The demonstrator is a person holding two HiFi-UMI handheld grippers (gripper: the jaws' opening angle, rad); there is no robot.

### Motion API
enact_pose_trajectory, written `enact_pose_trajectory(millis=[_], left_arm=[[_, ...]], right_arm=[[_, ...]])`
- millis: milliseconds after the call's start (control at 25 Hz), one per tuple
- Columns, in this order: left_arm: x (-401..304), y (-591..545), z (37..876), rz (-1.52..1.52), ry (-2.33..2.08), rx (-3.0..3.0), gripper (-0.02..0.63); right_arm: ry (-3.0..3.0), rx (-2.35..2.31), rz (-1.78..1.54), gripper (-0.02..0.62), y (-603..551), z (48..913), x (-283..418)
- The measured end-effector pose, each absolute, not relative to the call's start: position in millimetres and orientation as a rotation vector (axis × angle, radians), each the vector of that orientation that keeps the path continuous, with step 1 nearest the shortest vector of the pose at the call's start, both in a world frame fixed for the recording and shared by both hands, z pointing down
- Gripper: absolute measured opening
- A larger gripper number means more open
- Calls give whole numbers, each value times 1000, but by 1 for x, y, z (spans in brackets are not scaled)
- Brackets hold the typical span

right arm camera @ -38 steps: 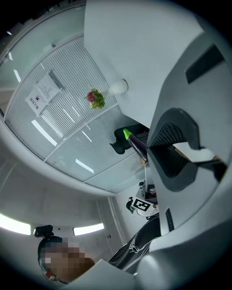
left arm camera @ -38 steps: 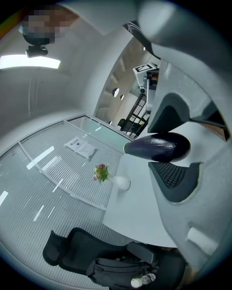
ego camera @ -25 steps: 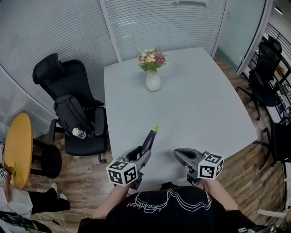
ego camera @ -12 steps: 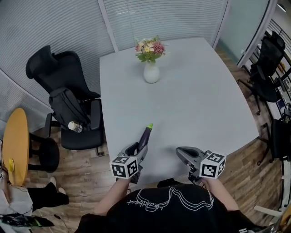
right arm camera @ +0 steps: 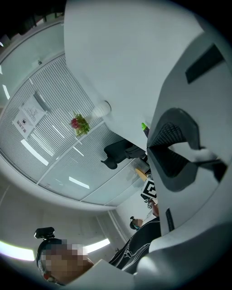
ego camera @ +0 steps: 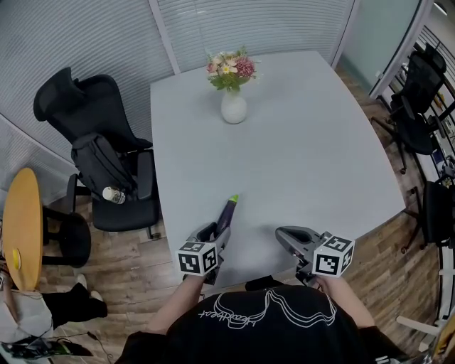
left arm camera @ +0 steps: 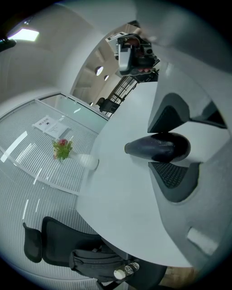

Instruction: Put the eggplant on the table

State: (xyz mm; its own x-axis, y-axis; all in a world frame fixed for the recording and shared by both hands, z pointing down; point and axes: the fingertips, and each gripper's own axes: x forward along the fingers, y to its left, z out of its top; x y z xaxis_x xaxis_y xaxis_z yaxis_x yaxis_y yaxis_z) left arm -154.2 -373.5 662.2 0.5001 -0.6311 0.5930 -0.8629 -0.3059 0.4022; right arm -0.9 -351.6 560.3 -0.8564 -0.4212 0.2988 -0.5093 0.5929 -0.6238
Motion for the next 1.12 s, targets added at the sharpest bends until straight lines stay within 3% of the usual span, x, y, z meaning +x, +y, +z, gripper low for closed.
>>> enact_pose_trajectory(millis=[840,1120], left_arm=[[-156,-369,687,526,-1210,2046,209],[-161,-367,672,476,-1229,2070,259]], right_arm=[[-2678,799,1143,8,-342,566,-4],[-2677,813,1133,8,-333,563,-4]])
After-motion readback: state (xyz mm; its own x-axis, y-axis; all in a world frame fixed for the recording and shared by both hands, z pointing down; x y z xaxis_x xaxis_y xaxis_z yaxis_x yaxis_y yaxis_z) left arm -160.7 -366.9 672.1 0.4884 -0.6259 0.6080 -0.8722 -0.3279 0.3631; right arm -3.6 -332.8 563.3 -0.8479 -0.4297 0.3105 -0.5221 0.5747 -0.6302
